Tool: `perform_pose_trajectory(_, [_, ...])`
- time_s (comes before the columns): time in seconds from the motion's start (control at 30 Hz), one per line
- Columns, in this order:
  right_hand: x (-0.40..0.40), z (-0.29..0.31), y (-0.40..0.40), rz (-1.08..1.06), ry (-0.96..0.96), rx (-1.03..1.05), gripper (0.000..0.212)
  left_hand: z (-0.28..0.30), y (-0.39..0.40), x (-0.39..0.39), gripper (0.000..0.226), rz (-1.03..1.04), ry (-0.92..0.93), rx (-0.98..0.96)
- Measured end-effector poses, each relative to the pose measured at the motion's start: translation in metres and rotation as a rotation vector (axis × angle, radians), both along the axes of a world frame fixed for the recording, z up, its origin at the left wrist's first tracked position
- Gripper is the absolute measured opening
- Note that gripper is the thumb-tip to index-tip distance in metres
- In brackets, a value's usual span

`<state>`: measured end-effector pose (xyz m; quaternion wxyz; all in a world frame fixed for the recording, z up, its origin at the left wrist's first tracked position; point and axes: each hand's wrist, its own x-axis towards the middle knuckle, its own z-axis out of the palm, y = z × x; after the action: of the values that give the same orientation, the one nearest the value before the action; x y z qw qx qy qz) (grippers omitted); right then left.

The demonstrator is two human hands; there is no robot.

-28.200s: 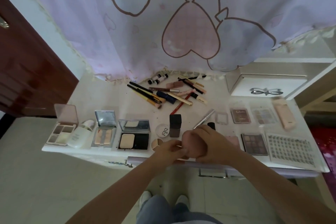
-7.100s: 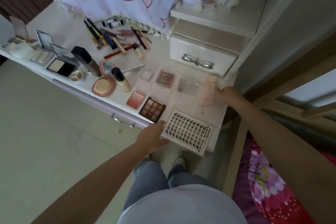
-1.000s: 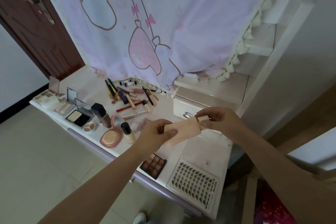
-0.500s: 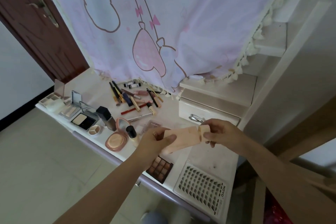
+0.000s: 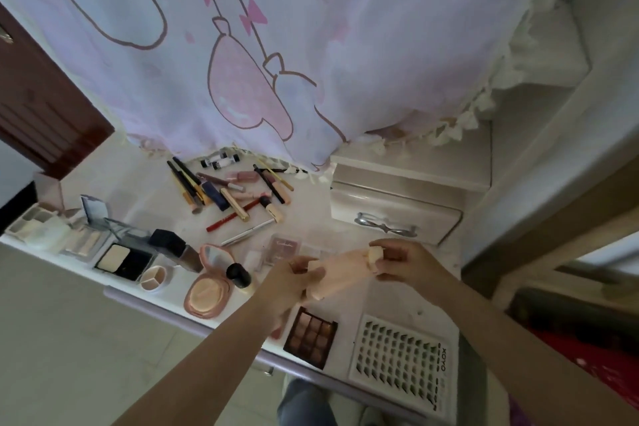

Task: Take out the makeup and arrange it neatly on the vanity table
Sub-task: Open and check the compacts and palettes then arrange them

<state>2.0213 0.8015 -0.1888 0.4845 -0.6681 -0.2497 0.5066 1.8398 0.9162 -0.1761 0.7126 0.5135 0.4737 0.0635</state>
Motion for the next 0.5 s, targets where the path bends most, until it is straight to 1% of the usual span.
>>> perform_pose_trajectory(0.17, [0.002,-0.016,0.015,-0.222,0.038,-0.202,0.012,-0.006,0.033,0.036,0.031,-0.137,0.172,0.117])
perform_pose_trajectory(0.27, [-0.001,-0.029,0.030,-0.333,-0.014,-0.282,0.009,-0.022,0.056,0.059,0.036,-0.261,0.367,0.270])
perform_pose_trajectory(0.37, [-0.008,-0.042,0.046,-0.387,-0.089,-0.361,0.008,-0.042,0.075,0.077,0.041,-0.380,0.535,0.360])
perform_pose_trajectory(0.5, [-0.016,-0.054,0.061,-0.423,-0.197,-0.471,0.008,-0.054,0.091,0.090,0.038,-0.521,0.657,0.463])
